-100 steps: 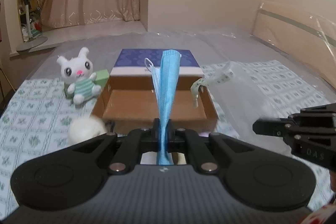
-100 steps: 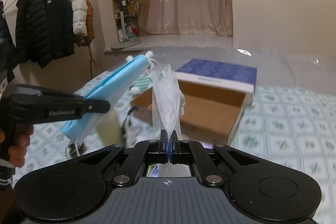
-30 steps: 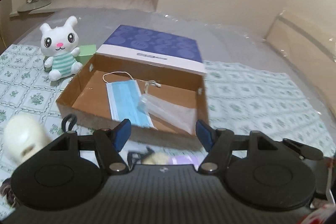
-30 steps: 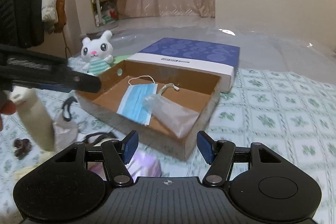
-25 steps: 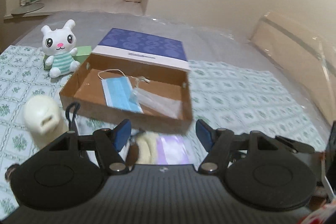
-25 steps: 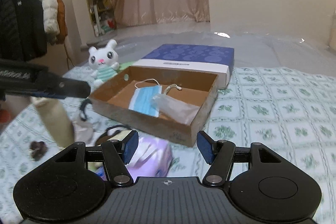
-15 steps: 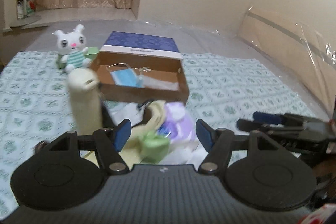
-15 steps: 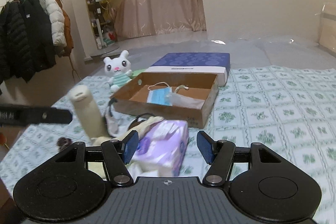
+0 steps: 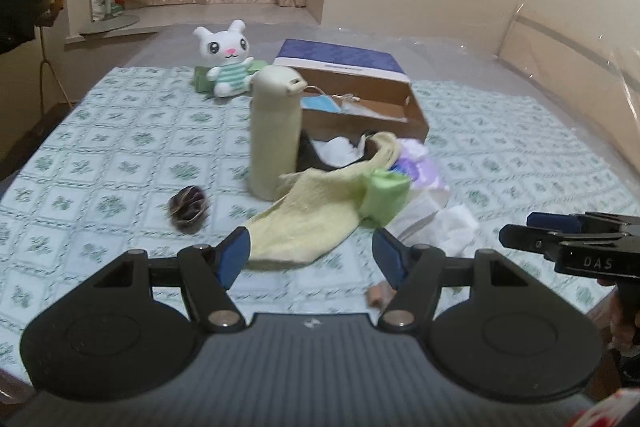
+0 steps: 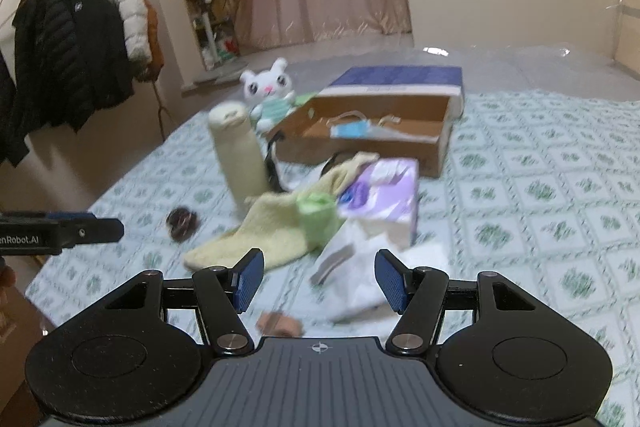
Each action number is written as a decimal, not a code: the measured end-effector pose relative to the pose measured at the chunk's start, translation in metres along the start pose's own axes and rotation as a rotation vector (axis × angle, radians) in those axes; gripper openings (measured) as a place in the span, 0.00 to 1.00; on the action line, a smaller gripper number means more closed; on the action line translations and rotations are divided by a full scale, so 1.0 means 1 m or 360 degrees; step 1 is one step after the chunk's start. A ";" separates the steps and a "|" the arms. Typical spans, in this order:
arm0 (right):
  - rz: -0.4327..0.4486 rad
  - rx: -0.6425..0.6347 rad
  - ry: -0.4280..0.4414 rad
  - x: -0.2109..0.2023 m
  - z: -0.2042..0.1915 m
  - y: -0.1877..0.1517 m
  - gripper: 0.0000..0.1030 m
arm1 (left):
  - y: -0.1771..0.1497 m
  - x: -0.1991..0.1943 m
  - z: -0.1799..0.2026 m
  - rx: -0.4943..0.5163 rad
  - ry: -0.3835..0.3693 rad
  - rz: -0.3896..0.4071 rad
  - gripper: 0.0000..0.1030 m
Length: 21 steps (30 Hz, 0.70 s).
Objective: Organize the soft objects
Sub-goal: 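Grasp the tan finger cot with the right gripper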
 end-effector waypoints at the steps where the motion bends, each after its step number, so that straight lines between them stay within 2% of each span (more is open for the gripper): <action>1: -0.0016 -0.0002 0.0002 0.003 -0.004 -0.005 0.60 | -0.004 0.000 0.000 0.0013 0.0017 0.0001 0.63; 7: -0.0131 -0.0024 0.0058 0.023 -0.027 -0.031 0.60 | -0.033 0.011 -0.005 0.0115 0.0140 -0.0065 0.63; 15: -0.0233 -0.0221 -0.0022 0.059 -0.047 -0.052 0.59 | -0.052 0.033 -0.019 0.0092 0.0149 -0.0149 0.63; 21: -0.0291 -0.0228 -0.0074 0.093 -0.045 -0.055 0.59 | -0.057 0.052 -0.030 0.0066 0.0170 -0.0199 0.63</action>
Point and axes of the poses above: each gripper's, at about its wrist camera, not at the fingertips, and x roughly the way its jaws point, z to its right, y to its top, the point moved 7 cm from there along x, roughly the way its jaws point, and after that the axes turned 12 degrees about -z, right-handed, at the moved point
